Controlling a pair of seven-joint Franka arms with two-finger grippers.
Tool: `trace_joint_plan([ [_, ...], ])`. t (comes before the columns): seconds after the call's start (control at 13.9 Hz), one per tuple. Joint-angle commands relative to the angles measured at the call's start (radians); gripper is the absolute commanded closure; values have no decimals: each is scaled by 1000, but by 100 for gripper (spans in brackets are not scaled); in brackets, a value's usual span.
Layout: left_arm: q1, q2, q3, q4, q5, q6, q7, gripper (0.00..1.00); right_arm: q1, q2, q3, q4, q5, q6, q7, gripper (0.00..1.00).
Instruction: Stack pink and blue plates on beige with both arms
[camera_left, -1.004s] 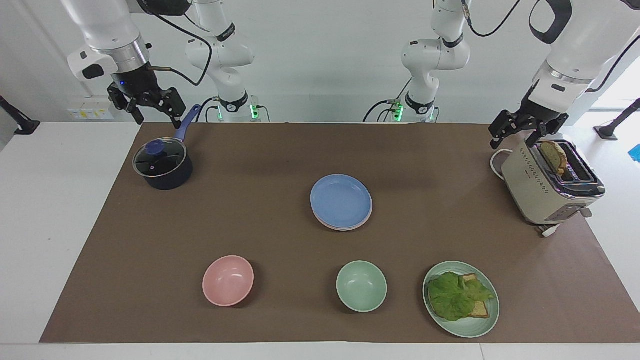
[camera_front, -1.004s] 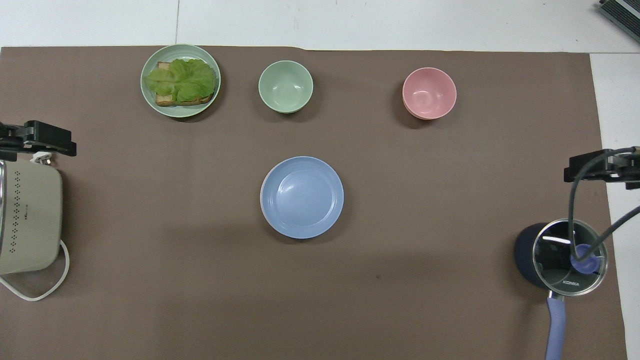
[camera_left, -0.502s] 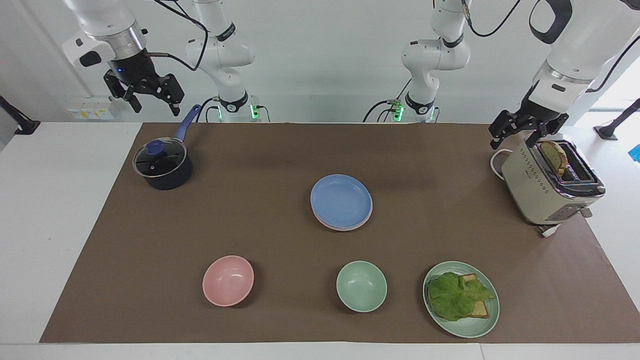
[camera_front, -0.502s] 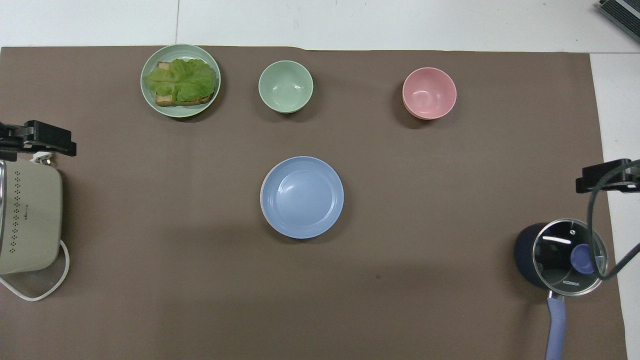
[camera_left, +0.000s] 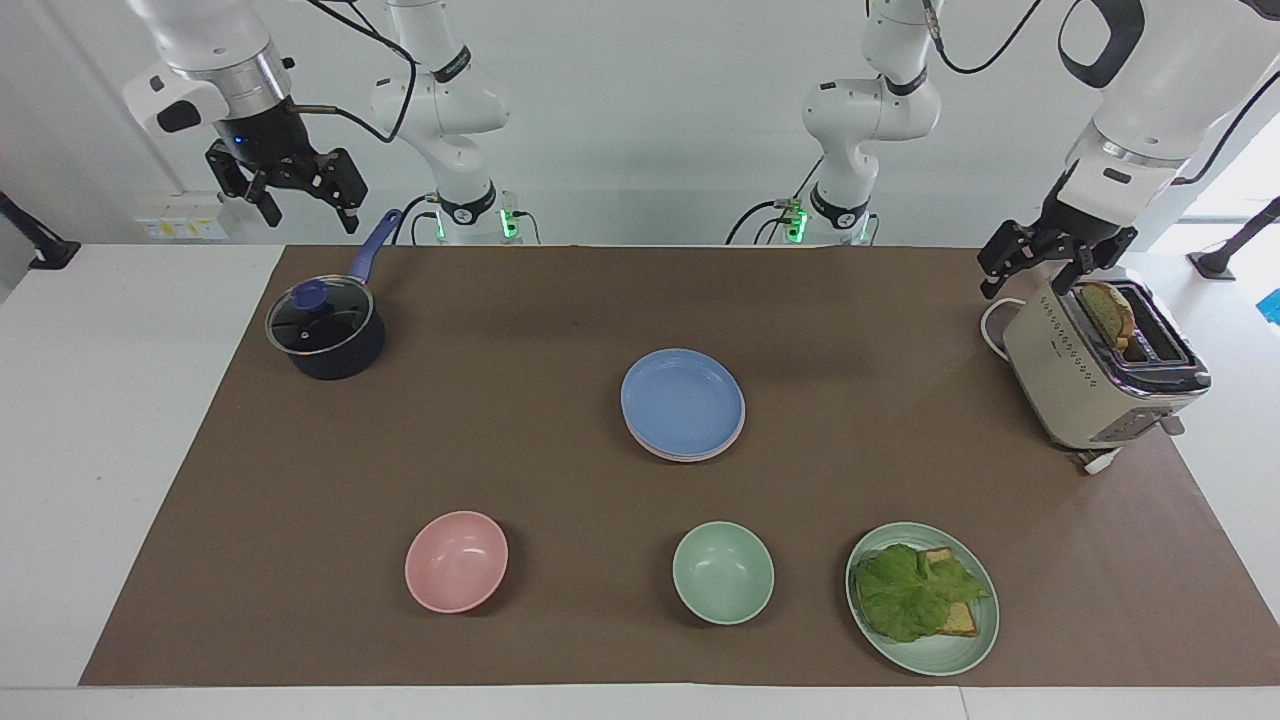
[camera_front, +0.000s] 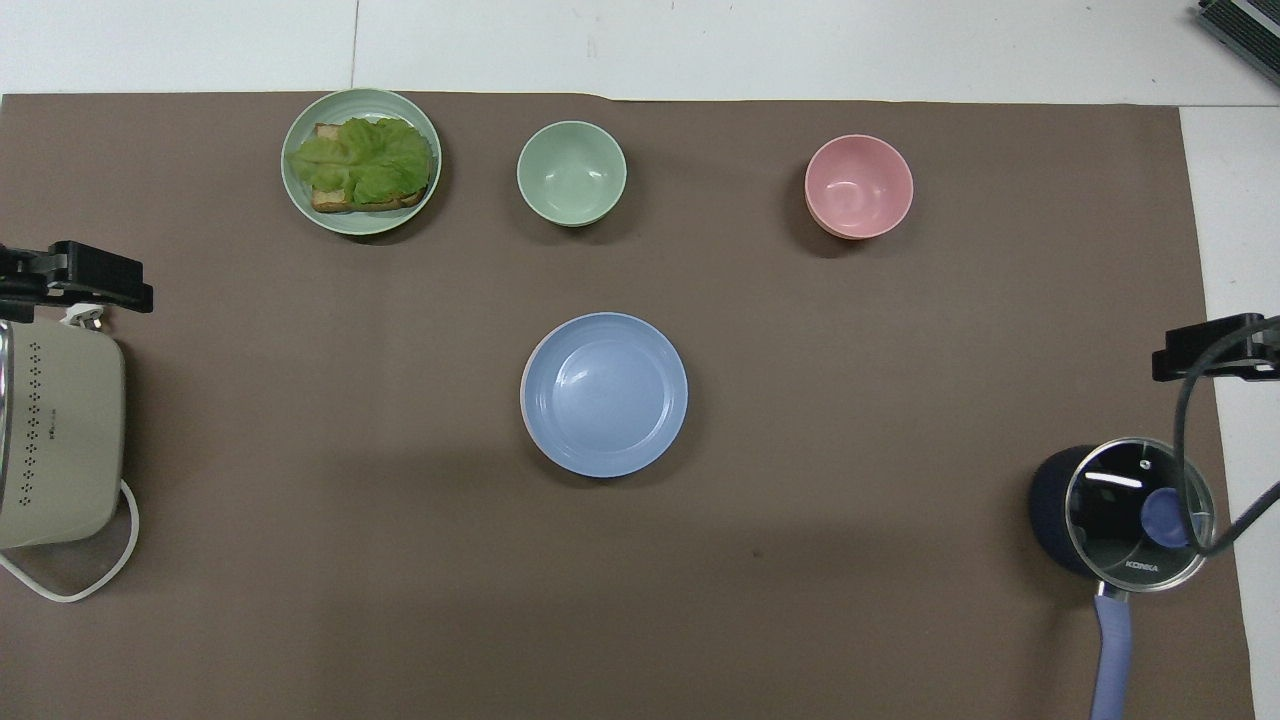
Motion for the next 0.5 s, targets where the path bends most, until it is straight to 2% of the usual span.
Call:
trace_joint_plan([
  [0.0,0,-9,0,-3,12,-10,5,0,-4,-11,3,-9,-7,12,-24,0],
  [0.43,0,-9,0,-3,12,-10,5,0,-4,-13,3,-14,-6,10,-25,0],
])
